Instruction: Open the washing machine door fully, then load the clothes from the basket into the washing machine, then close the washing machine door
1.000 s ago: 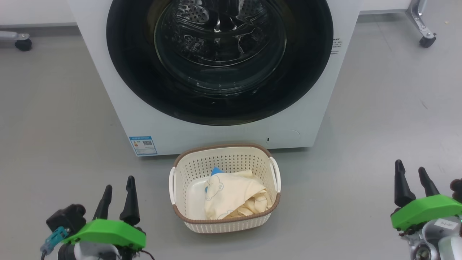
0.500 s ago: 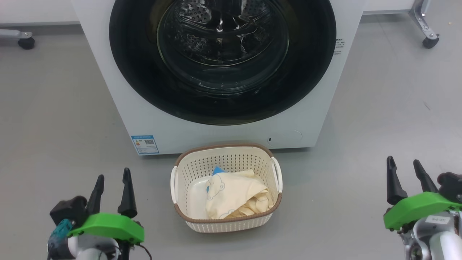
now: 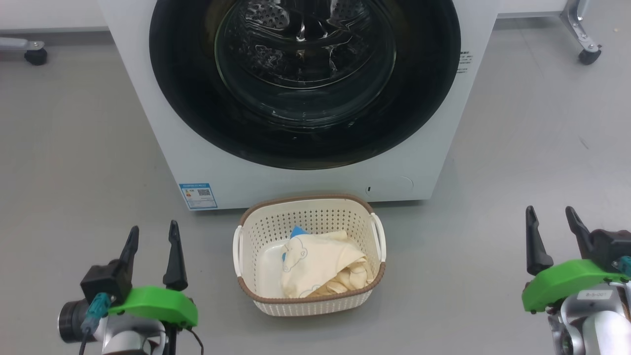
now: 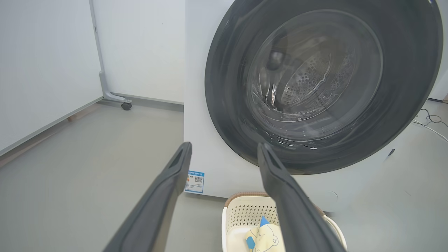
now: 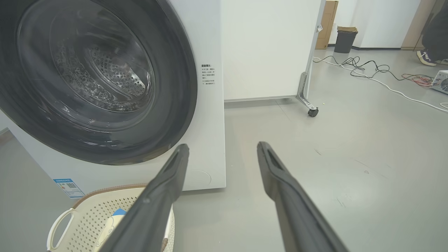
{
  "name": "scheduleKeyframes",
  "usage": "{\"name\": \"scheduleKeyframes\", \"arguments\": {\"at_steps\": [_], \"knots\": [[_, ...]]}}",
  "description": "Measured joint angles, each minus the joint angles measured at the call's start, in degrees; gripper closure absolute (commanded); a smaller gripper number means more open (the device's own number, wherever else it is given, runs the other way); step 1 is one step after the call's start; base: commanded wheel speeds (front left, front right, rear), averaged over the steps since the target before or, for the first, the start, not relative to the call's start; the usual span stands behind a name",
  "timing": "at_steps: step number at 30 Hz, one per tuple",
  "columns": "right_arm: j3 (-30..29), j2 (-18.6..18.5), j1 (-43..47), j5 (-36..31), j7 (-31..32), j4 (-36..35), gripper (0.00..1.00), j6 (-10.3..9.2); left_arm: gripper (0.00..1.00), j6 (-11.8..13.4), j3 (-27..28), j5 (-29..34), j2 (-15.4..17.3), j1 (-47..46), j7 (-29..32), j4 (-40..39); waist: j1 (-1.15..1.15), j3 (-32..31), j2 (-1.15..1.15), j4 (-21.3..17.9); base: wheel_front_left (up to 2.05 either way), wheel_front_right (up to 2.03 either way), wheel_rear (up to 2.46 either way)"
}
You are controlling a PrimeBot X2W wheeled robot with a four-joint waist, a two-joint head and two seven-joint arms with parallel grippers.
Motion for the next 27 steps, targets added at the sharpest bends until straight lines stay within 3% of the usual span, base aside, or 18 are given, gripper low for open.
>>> {"name": "scheduleKeyframes", "arguments": {"at_steps": [6,27], "knots": [[1.68,-0.01,0.03,-1.81,-0.46,-0.57,0.0,0.0,0.0,0.48,-1.0,2.88,0.35,-0.59,-0.59,0.11,0.0,0.13,0.0,-0.16,0.0,0.0,0.0],[2.93,-0.01,0.12,-1.79,-0.52,-0.32,0.0,0.0,0.0,1.08,-1.33,2.35,0.44,-0.63,-0.59,1.02,0.0,0.2,0.0,0.17,0.0,0.0,0.0]]}}
